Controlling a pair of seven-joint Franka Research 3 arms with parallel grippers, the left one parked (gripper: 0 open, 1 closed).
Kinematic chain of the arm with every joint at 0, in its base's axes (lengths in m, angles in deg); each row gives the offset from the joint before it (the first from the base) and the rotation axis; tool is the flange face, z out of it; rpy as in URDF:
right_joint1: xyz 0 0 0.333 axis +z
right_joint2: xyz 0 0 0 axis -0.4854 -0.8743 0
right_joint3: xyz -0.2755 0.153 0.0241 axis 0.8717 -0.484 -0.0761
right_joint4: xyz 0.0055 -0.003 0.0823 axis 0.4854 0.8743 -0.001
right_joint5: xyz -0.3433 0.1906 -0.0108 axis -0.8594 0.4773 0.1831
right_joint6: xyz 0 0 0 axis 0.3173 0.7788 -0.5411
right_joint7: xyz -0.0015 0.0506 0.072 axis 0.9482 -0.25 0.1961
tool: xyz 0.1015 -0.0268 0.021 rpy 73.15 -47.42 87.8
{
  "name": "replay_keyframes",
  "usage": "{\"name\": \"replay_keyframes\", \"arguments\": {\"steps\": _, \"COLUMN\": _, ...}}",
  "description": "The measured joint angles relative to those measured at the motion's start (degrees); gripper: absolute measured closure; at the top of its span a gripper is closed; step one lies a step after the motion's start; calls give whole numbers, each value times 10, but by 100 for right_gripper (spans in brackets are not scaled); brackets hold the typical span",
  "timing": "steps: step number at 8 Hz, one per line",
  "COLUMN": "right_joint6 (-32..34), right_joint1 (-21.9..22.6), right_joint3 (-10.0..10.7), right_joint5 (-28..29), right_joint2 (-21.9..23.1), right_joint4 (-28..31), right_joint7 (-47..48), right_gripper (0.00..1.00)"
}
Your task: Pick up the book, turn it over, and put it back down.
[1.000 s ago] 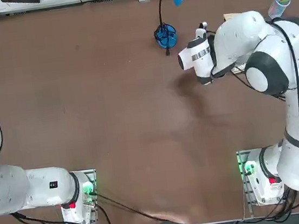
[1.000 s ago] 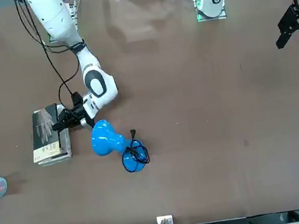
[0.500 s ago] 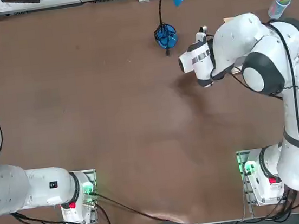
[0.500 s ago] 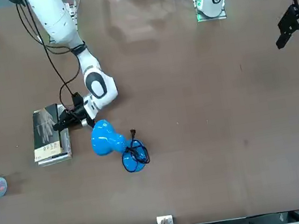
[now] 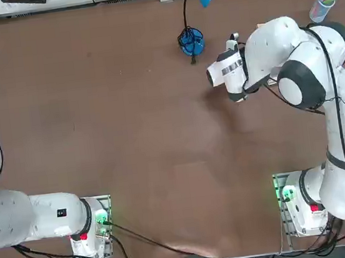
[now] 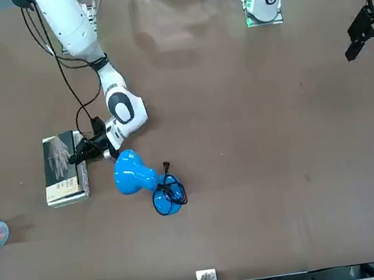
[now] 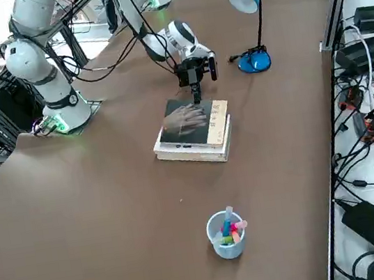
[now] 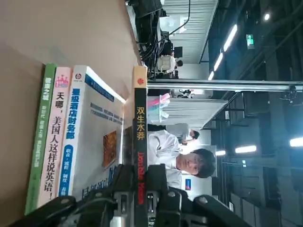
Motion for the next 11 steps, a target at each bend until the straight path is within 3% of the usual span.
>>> {"name": "replay_keyframes", "arguments": {"steps": 9, "right_joint6": -1, "right_joint1": -6, "right_joint3": 2, "right_joint5": -1, "right_joint2": -12, "right_joint4": 0, "right_joint7": 9, "right_gripper": 88}}
{"name": "replay_keyframes", "arguments": {"steps": 10, "right_joint6": -3, "right_joint1": -6, "right_joint3": 2, "right_joint5": -1, "right_joint2": -12, "right_joint4": 0, "right_joint7": 12, "right_gripper": 84}}
{"name": "replay_keyframes", "arguments": {"steps": 11, "right_joint6": -5, "right_joint1": -6, "right_joint3": 2, "right_joint5": -1, "right_joint2": -12, "right_joint4": 0, "right_joint7": 15, "right_gripper": 73}}
